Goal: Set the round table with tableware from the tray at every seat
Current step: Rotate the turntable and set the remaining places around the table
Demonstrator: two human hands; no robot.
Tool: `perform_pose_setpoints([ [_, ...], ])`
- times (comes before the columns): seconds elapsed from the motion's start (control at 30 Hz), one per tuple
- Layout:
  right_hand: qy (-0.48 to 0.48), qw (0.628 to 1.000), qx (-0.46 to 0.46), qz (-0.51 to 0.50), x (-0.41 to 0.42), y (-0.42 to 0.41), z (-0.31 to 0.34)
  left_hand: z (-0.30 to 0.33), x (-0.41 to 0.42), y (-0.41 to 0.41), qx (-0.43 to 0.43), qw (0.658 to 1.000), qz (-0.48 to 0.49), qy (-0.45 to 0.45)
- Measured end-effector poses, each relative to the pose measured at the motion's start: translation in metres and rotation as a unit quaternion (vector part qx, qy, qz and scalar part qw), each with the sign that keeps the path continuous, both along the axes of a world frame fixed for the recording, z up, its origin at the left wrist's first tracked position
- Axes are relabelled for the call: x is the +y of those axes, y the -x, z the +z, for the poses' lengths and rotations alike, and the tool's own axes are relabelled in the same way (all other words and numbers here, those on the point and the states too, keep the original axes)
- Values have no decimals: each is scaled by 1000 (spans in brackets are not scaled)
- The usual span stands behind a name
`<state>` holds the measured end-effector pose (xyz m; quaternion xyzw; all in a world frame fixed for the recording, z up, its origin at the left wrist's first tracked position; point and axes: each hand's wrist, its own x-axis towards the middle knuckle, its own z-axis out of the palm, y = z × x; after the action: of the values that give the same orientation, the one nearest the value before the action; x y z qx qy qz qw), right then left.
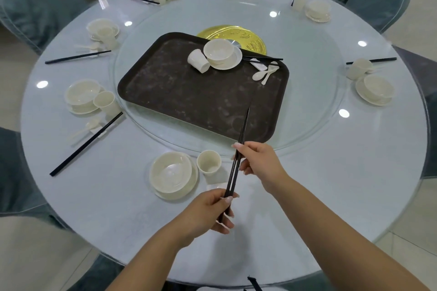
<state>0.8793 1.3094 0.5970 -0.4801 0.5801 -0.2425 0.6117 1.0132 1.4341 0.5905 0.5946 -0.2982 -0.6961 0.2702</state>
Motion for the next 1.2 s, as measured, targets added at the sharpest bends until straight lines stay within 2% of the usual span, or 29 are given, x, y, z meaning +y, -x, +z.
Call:
perform_pose_setpoints([
  [0.27,-19,999,-48,8,18,1,-2,-3,3,1,37,999,-2,-21],
  [0.5,-55,997,-36,50,25,4,-14,-18,11,2,22,999,-16,-30],
  [0.57,-62,996,-20,63,26,6,-21,-24,13,1,-4,998,-27,-49],
  [0.73,-111,983,69,127,31,10,-49,-47,19,-11,-150,983,-71,-75],
  [0.83,-159,970,110,150,41,14,-71,-62,22,-18,-151,984,-10,-96],
  [1.0,-177,958,158,158,47,14,-93,-76,24,-22,-78,977,116,-164],
  [1.2,-181,955,180,150,47,6,-100,-83,29,-18,-101,970,133,-176],
])
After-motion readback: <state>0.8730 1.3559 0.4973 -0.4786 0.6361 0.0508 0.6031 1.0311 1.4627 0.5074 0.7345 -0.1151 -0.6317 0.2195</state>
